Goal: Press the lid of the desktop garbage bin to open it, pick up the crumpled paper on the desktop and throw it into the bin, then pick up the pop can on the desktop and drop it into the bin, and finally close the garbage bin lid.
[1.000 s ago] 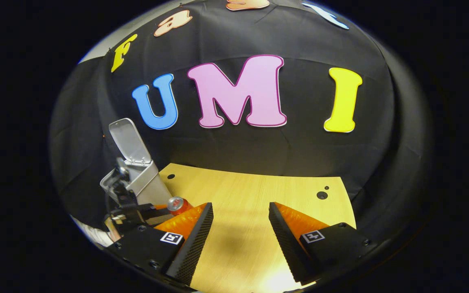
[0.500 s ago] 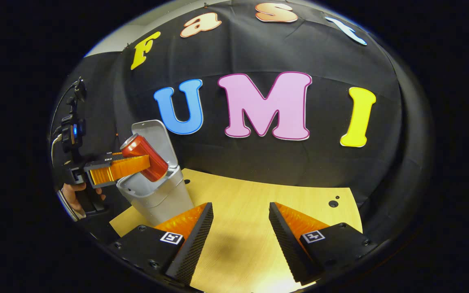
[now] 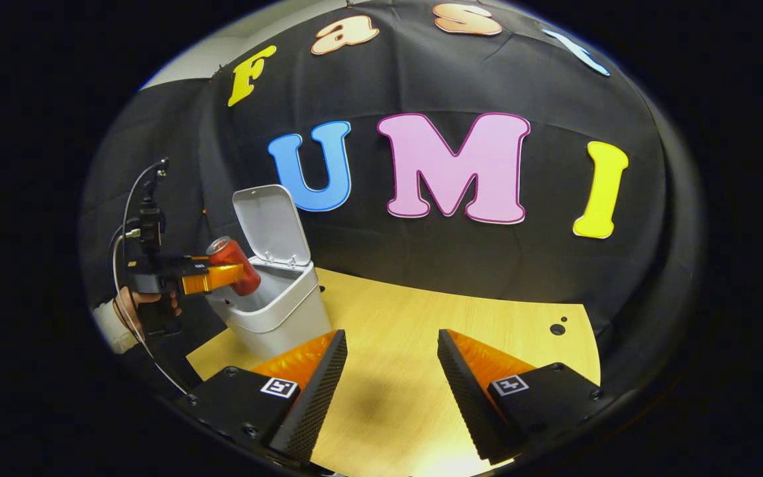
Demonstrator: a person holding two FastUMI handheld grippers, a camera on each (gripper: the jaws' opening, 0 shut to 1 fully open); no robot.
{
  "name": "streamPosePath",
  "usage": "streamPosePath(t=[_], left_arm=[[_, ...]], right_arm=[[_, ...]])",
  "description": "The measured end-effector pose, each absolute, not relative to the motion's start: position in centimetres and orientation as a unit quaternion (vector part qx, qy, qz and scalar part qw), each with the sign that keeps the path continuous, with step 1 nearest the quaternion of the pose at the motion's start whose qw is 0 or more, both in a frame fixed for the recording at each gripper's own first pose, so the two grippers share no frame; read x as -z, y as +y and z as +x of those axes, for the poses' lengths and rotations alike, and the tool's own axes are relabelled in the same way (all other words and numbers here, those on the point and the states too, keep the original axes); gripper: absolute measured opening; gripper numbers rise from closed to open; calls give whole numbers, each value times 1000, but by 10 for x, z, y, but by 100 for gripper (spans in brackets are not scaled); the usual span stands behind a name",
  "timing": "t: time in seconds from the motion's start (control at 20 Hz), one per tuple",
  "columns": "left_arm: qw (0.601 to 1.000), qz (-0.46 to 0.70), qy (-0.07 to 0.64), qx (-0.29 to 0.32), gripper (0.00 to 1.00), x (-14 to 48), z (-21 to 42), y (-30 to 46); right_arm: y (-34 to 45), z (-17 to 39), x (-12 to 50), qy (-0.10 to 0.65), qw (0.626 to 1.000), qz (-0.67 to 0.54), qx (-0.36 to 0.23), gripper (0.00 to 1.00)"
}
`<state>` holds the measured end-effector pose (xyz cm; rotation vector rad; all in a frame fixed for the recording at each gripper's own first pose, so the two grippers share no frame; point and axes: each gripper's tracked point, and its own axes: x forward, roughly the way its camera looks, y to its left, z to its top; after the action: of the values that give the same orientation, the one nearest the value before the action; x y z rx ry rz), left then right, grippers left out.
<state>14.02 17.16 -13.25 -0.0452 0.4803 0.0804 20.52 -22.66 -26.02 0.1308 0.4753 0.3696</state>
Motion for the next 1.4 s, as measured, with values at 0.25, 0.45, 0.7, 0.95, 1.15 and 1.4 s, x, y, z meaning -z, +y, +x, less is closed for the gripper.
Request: streamPosePath(t=[0.25, 0.45, 0.7, 0.95, 1.15, 1.4], left_arm=[[973, -17, 225, -41, 88, 126, 142, 173], [981, -8, 187, -48, 98, 102, 148, 173], [992, 1, 123, -40, 97, 44, 177, 179], [997, 3, 63, -52, 97, -16, 227, 204], [997, 31, 36, -58, 97, -39, 274, 217], [991, 2, 126, -48, 98, 3, 296, 219]], right_arm=[[-230, 204, 265, 240, 951, 71, -181, 90], [-235, 204, 265, 238, 952, 72, -178, 90], [-244, 202, 264, 236, 954, 72, -171, 90], [-246, 200, 265, 233, 955, 72, -166, 90], [-248, 197, 267, 234, 956, 75, -163, 90], [-252, 197, 268, 234, 956, 85, -155, 90]])
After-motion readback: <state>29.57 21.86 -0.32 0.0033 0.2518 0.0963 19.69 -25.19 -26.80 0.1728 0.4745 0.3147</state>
